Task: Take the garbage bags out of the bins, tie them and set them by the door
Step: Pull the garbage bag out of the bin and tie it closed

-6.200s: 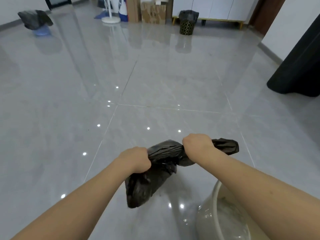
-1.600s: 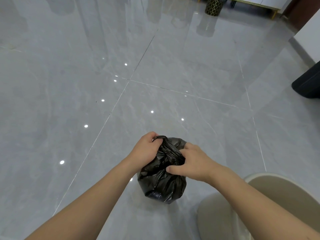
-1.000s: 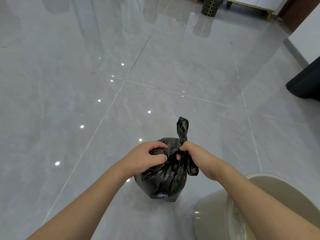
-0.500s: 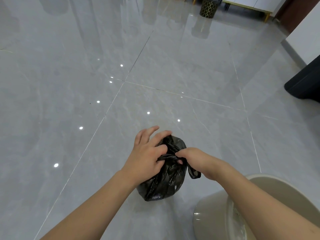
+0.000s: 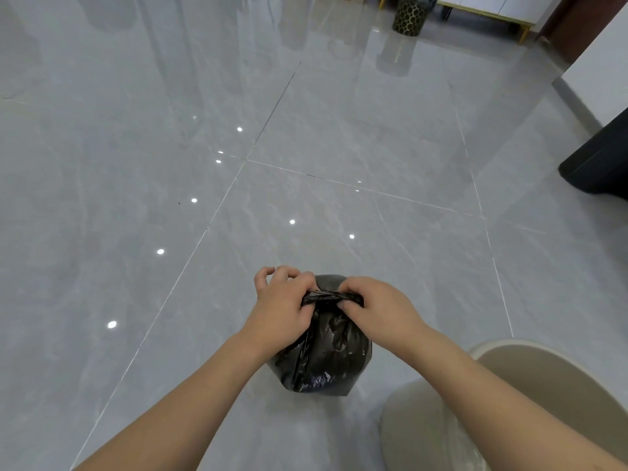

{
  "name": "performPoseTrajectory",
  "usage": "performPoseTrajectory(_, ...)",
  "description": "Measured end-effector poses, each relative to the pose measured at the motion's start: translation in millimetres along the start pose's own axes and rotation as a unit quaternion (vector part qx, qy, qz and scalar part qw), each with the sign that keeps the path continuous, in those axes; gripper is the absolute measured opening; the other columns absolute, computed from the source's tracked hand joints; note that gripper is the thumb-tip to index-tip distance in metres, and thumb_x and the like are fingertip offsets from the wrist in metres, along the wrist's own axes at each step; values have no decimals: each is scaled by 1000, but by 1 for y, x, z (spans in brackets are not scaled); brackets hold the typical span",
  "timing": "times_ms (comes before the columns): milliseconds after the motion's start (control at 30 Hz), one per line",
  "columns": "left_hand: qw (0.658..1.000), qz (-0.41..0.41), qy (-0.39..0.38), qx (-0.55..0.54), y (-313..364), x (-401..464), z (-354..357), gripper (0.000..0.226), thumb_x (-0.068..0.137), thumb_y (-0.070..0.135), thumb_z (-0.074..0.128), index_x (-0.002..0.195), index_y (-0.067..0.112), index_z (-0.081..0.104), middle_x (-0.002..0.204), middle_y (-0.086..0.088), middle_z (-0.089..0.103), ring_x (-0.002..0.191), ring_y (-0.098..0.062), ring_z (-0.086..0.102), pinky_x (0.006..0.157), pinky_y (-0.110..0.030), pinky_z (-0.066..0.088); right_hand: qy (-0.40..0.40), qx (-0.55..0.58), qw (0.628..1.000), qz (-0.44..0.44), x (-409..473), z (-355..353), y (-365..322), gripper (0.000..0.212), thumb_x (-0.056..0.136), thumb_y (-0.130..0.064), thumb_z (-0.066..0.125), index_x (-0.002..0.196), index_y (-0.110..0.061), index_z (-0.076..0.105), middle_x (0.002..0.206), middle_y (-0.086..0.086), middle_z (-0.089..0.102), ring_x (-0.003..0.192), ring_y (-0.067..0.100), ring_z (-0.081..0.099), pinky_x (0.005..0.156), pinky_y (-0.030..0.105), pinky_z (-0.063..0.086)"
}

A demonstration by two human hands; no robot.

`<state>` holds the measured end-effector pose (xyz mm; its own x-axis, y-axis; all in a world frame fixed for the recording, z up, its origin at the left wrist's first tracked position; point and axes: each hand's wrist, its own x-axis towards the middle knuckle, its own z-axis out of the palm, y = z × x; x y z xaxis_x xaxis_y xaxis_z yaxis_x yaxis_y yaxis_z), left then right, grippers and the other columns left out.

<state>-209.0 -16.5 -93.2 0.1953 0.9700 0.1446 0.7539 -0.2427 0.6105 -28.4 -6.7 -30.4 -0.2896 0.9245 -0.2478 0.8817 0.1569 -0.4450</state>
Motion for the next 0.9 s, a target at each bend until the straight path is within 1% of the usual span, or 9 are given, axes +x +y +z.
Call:
performPoseTrajectory(33,1000,1,1,26,-1,0,0,17,82,15,53,90,30,55,92,16,59,111,-5,42,108,-35,8,-31,120,991,54,1,-2,-2,7,90,-26,58,93,-24,65,87,-8,66,80,14,61,71,30,49)
performPoseTrajectory(133,994,11,12,104,-3,-1,-1,23,76,10,57,92,27,55,92,15,59,109,-11,46,106,-37,11,-174,416,867,211,1,-16,-7,11,89,-17,61,82,-12,67,78,5,69,63,14,63,56,23,48)
performPoseTrajectory(200,987,17,25,156,-1,-2,-1,30,66,5,60,90,23,55,88,12,60,103,-18,52,103,-39,17,-238,464,818,243,0,-20,-4,11,82,-22,61,76,-13,64,68,3,63,54,15,56,51,24,41)
performPoseTrajectory(267,984,5,43,170,3,-1,-2,34,60,5,63,89,19,56,86,8,60,98,-23,56,100,-41,22,-255,484,801,242,2,-18,-2,16,70,-27,60,78,-12,61,70,4,57,59,19,51,55,29,39)
performPoseTrajectory(367,991,0,36,132,3,-2,-3,38,62,9,64,97,21,53,97,7,57,101,-22,53,99,-37,22,-228,492,802,249,1,-20,-4,15,78,-25,55,70,-14,61,66,3,57,56,18,51,54,28,39)
performPoseTrajectory(467,999,10,33,2,3,-14,-10,47,68,21,59,113,25,47,122,8,45,113,-14,41,99,-31,21,-176,449,835,265,-2,-22,-2,25,87,-22,51,63,-16,55,56,-2,52,43,12,42,46,24,32)
performPoseTrajectory(600,991,4,48,-123,15,-31,-17,33,71,21,51,103,30,54,114,14,42,114,-9,38,101,-25,23,-133,417,859,266,-4,-17,2,21,88,-23,50,69,-14,51,52,-4,47,40,11,38,45,24,30)
performPoseTrajectory(800,998,6,11,-55,20,-27,0,29,82,46,52,105,33,65,112,21,42,109,-5,33,95,-24,17,-115,397,874,254,-4,-11,-3,20,87,-29,46,80,-15,58,64,-2,51,53,14,41,54,28,31)
performPoseTrajectory(900,997,-39,7,-68,24,-20,0,14,86,38,57,91,32,69,107,24,45,106,-5,32,91,-25,17,-101,365,893,243,-6,-17,-11,26,92,-27,43,72,-16,54,59,-4,48,53,13,40,55,27,31)
